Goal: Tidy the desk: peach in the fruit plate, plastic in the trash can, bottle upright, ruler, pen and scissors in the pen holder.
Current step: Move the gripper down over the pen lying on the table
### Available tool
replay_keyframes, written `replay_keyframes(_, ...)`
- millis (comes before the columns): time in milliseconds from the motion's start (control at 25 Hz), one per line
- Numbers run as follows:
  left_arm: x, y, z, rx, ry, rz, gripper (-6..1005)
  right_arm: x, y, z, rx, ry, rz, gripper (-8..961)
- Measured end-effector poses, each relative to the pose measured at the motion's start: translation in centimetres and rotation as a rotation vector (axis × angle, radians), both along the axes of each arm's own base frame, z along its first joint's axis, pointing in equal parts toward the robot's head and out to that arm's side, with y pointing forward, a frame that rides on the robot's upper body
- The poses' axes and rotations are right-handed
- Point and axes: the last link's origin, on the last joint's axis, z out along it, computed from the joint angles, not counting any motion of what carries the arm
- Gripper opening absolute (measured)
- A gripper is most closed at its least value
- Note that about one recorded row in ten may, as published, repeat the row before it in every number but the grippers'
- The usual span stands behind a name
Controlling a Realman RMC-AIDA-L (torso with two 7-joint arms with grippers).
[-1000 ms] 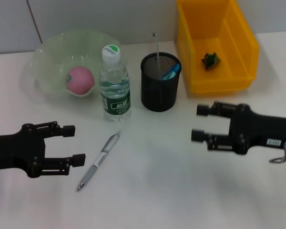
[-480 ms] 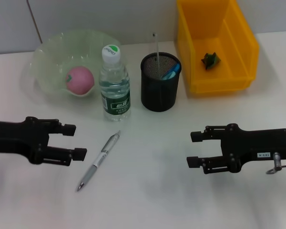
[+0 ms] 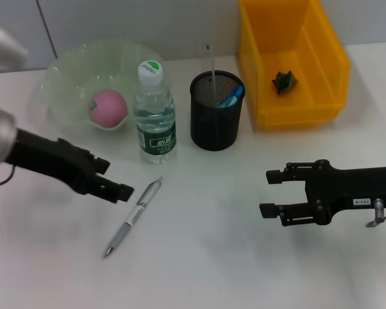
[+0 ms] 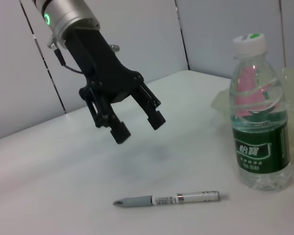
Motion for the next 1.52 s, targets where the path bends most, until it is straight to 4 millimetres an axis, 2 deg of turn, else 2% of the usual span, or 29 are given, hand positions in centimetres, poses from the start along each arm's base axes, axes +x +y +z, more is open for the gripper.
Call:
replay_keyframes(160, 1.5, 0.2, -2.0, -0.018, 0.159, 0.010, 841, 0.1, 0.2, 0.3, 0.001, -0.019, 0.000, 758)
replay_keyframes(520, 2.5, 0.2, -4.6, -0.008, 0.297, 0.019, 840, 0.1, 0.3, 0.5, 0.003, -0.038, 0.007, 759)
replay_keyframes(840, 2.6, -0.1, -6.1, 0.014, 0.382, 0.037, 840, 0.2, 0.2, 0.4, -0.007, -0.053, 0.008, 758)
replay_keyframes(1520, 2.5, -0.5, -7.4, -0.001, 0.392, 0.061, 826, 0.2, -0.1, -0.2, -0.029, -0.072, 0.028, 758)
